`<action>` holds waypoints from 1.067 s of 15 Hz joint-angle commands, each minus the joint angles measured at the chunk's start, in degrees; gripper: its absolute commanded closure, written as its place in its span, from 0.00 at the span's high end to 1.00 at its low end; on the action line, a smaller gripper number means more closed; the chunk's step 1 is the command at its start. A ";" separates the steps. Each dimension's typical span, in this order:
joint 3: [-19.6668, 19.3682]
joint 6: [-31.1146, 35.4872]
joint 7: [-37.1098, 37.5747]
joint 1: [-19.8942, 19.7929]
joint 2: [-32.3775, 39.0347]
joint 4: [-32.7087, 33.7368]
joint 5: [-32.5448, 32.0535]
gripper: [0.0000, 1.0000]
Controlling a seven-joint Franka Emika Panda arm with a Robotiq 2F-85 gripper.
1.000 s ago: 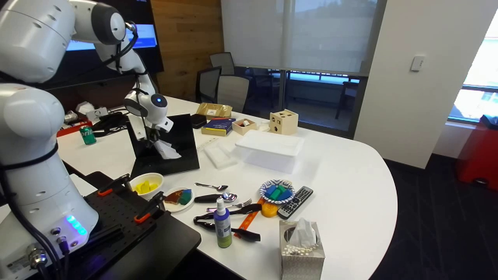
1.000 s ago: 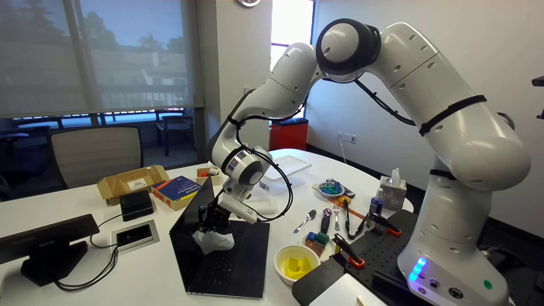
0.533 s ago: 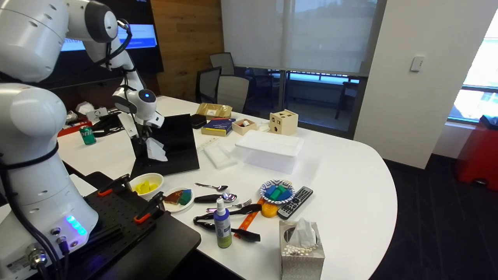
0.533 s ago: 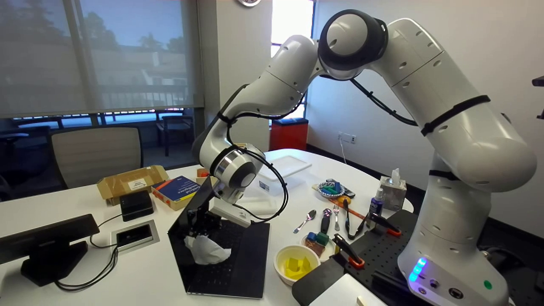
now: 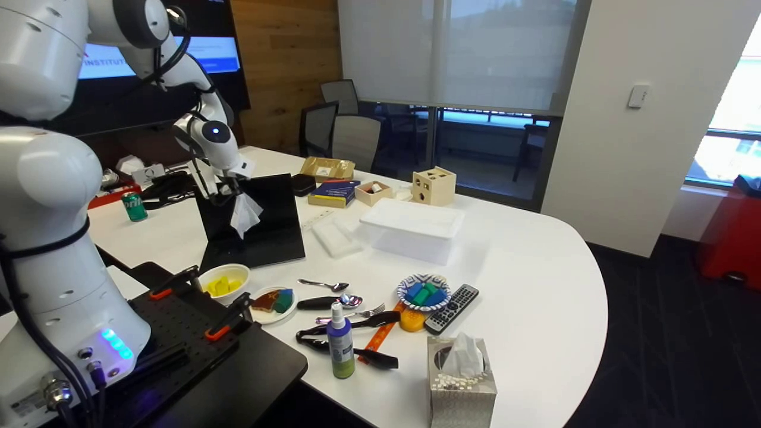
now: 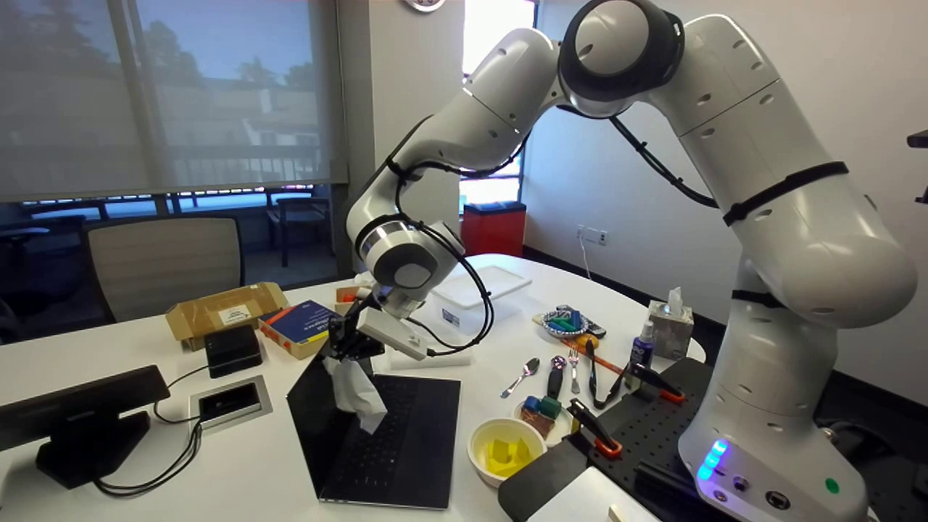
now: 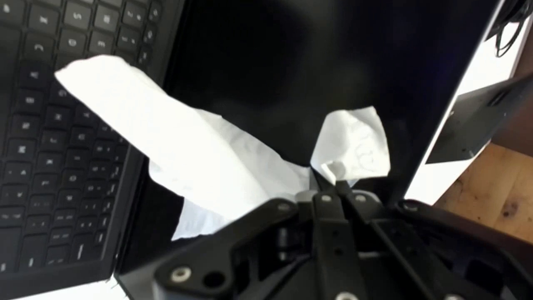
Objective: Use the tissue to clean the laptop's screen
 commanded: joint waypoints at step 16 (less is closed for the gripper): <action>-1.52 0.76 9.54 -2.06 7.37 4.87 -6.64 0.00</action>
